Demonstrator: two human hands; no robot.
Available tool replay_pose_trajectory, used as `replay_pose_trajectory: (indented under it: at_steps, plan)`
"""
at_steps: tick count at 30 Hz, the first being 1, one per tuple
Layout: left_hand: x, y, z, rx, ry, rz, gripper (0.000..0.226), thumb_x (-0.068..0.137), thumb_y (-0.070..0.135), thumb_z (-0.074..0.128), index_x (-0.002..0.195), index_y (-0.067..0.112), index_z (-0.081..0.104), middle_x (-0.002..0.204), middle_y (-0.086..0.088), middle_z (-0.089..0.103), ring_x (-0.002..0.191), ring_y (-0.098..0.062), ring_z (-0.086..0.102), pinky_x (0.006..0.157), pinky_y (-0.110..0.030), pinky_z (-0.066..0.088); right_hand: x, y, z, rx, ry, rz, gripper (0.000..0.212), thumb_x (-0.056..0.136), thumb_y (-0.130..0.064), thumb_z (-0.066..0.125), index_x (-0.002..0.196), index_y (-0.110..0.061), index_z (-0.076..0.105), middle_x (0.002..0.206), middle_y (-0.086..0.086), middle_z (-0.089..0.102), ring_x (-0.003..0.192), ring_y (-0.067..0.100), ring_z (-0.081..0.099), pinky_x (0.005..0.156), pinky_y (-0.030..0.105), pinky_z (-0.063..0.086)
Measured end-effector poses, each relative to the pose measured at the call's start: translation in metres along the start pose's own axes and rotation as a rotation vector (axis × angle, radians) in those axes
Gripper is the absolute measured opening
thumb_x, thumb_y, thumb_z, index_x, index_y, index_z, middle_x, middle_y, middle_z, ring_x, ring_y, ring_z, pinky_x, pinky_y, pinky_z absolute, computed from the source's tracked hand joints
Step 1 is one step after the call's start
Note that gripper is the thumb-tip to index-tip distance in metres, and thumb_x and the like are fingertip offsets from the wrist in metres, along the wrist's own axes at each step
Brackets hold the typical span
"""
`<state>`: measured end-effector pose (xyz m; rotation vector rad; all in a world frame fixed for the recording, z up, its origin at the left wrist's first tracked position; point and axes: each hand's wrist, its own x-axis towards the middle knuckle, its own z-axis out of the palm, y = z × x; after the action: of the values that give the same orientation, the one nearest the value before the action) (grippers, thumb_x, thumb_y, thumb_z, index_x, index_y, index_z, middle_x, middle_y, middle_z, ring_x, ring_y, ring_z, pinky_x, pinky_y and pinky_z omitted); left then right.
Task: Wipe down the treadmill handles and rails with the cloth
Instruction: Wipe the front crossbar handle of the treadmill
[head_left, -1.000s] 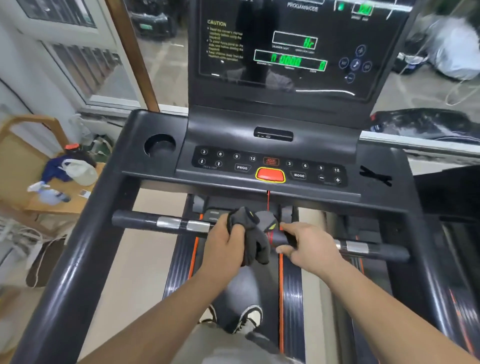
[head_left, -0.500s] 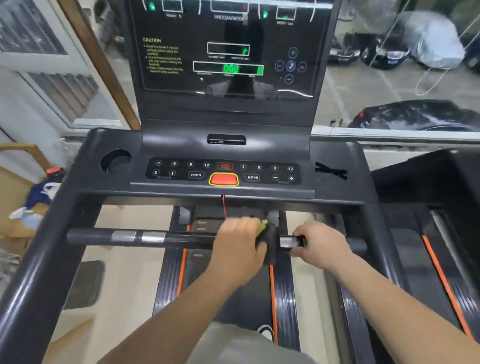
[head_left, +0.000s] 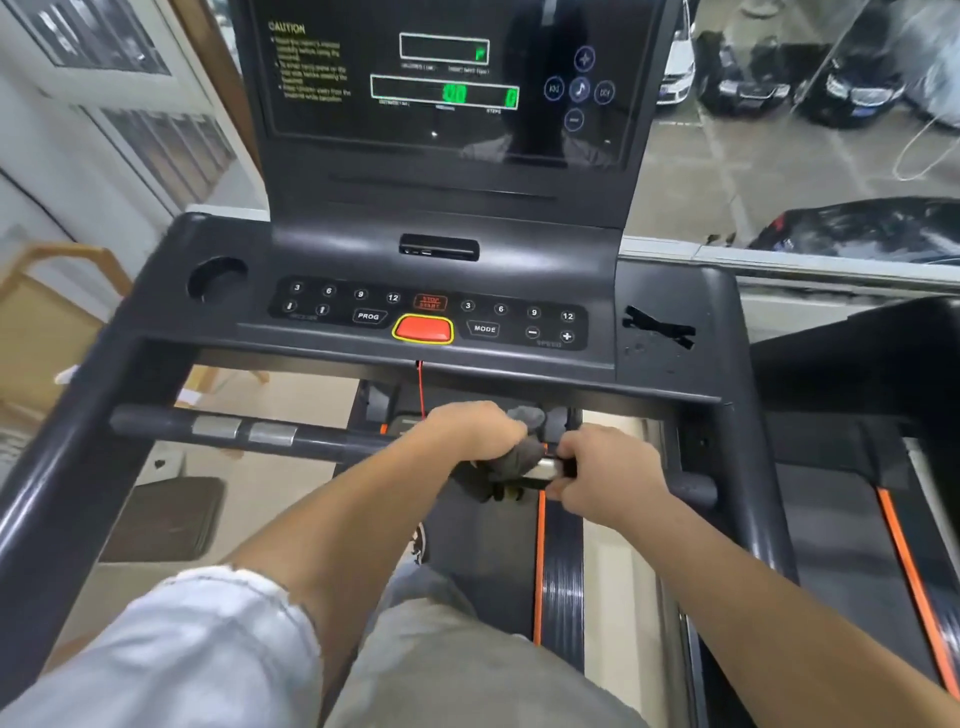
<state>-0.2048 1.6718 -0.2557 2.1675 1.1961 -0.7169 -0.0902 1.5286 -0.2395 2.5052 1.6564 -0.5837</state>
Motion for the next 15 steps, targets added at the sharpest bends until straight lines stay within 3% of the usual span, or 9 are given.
replay_pose_trajectory:
  at_steps: [2,4,5,8,10,12,14,15]
  plan:
    - [-0.002,-0.002,0.011,0.018,0.121,0.032,0.058,0.097,0.060,0.032,0.124,0.020,0.065,0.129,-0.009,0.067,0.118,-0.034,0.061,0.095,-0.040,0.045,-0.001,0.001,0.001,0.013,0.012,0.003,0.025,0.081,-0.052,0.070,0.097,-0.032,0.066,0.098,-0.010,0.060,0.096,0.017,0.060,0.074,0.030,0.049]
    - [-0.024,-0.015,0.042,0.081,0.422,0.156,0.048,0.096,0.059,0.037,0.116,0.025,0.064,0.114,-0.003,0.069,0.107,-0.031,0.063,0.088,-0.040,0.045,-0.004,0.001,0.003,0.023,0.026,0.010,0.028,0.082,-0.052,0.069,0.101,-0.033,0.067,0.101,-0.010,0.060,0.099,0.017,0.060,0.073,0.030,0.048]
    - [-0.040,-0.026,0.062,0.121,0.525,0.250,0.043,0.093,0.055,0.045,0.118,0.024,0.063,0.111,-0.001,0.066,0.105,-0.029,0.061,0.090,-0.042,0.045,-0.005,0.001,0.004,0.027,0.036,0.011,0.028,0.082,-0.052,0.069,0.102,-0.033,0.067,0.101,-0.010,0.060,0.099,0.017,0.060,0.073,0.030,0.049]
    - [-0.057,-0.053,0.101,0.275,0.692,0.417,0.066,0.077,0.037,0.063,0.133,0.004,0.056,0.133,-0.015,0.056,0.121,-0.038,0.053,0.113,-0.053,0.036,-0.005,0.000,0.006,0.038,0.048,0.012,0.027,0.081,-0.051,0.069,0.102,-0.033,0.069,0.099,-0.010,0.059,0.096,0.016,0.059,0.074,0.031,0.053]
    - [-0.051,-0.052,0.093,0.321,0.618,0.391,0.066,0.079,0.042,0.059,0.134,0.006,0.054,0.129,-0.013,0.057,0.114,-0.037,0.056,0.108,-0.049,0.039,-0.004,0.000,0.005,0.040,0.043,0.014,0.027,0.080,-0.051,0.069,0.100,-0.033,0.068,0.097,-0.011,0.059,0.094,0.016,0.059,0.075,0.032,0.054]
    - [-0.044,-0.033,0.067,0.332,0.538,0.322,0.046,0.089,0.049,0.048,0.122,0.017,0.055,0.112,-0.006,0.062,0.098,-0.032,0.061,0.087,-0.043,0.043,-0.004,-0.001,0.004,0.034,0.046,0.016,0.027,0.079,-0.050,0.070,0.099,-0.032,0.068,0.097,-0.011,0.059,0.094,0.017,0.060,0.075,0.032,0.054]
    - [-0.023,-0.015,0.031,0.182,0.413,0.211,0.043,0.100,0.052,0.036,0.118,0.021,0.059,0.115,-0.007,0.069,0.106,-0.033,0.065,0.083,-0.039,0.043,-0.002,-0.001,0.003,0.032,0.049,0.025,0.025,0.080,-0.049,0.070,0.096,-0.031,0.067,0.096,-0.010,0.059,0.094,0.017,0.061,0.075,0.031,0.053]
    - [-0.009,-0.010,0.017,0.107,0.248,0.124,0.048,0.101,0.052,0.033,0.123,0.019,0.062,0.125,-0.009,0.068,0.114,-0.033,0.064,0.089,-0.039,0.044,-0.003,-0.001,0.004,0.028,0.047,0.027,0.024,0.080,-0.049,0.070,0.094,-0.030,0.066,0.096,-0.010,0.059,0.093,0.017,0.060,0.074,0.031,0.052]
